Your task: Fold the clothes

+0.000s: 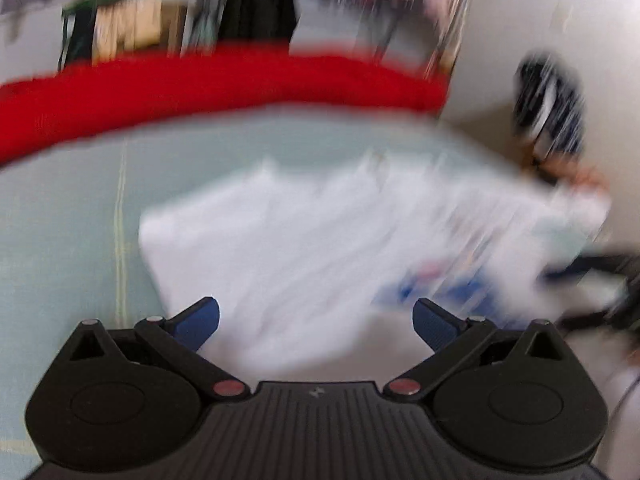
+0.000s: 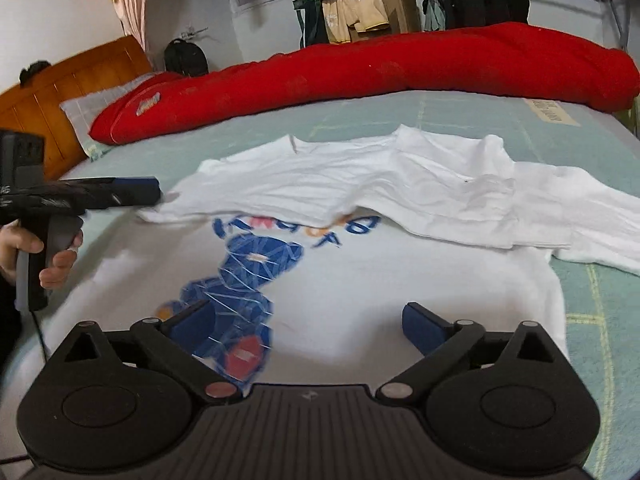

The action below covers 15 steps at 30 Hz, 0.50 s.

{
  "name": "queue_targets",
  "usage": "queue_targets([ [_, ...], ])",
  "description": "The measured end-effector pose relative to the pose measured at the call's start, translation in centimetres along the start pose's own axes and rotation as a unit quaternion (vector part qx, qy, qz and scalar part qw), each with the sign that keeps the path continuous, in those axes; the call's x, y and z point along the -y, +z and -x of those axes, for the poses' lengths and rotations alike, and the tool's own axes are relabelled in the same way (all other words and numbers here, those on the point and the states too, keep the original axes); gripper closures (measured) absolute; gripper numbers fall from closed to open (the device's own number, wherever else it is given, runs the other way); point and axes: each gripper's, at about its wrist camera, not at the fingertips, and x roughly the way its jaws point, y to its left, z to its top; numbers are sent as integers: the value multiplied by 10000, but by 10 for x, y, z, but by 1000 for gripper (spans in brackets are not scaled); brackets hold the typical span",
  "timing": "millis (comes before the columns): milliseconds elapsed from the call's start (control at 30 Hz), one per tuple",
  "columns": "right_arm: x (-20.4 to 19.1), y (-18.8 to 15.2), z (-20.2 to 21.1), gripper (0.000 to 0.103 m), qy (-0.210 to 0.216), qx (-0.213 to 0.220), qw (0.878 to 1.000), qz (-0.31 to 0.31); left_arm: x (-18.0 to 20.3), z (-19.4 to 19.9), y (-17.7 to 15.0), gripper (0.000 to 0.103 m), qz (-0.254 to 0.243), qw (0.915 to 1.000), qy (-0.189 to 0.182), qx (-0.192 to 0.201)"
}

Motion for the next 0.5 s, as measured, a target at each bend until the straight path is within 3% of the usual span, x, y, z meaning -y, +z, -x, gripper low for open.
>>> queue_targets([
  [67, 6, -4, 3, 0, 60, 62, 9999, 71, 8, 0, -1, 1, -279, 9992, 255, -103],
  [133, 12, -9, 7, 0, 259, 137, 9995, 112, 24, 6, 15, 1, -424, 9969, 543, -387],
  [167, 15, -12, 9, 0, 363, 158, 9992, 114, 34, 11, 23, 1, -567, 9962, 558, -343],
  [300, 24, -13, 20, 0, 593, 134, 9981, -46, 90, 16, 67, 1, -1199, 9919, 413, 109],
  [400, 31, -12, 35, 0, 575, 212, 9981, -54, 130, -6, 94, 2, -1395, 9897, 238, 199],
  [500, 46, -12, 56, 0, 462, 568, 9973, -65, 153, -29, 101, 4, -1318, 9910, -64, 217],
])
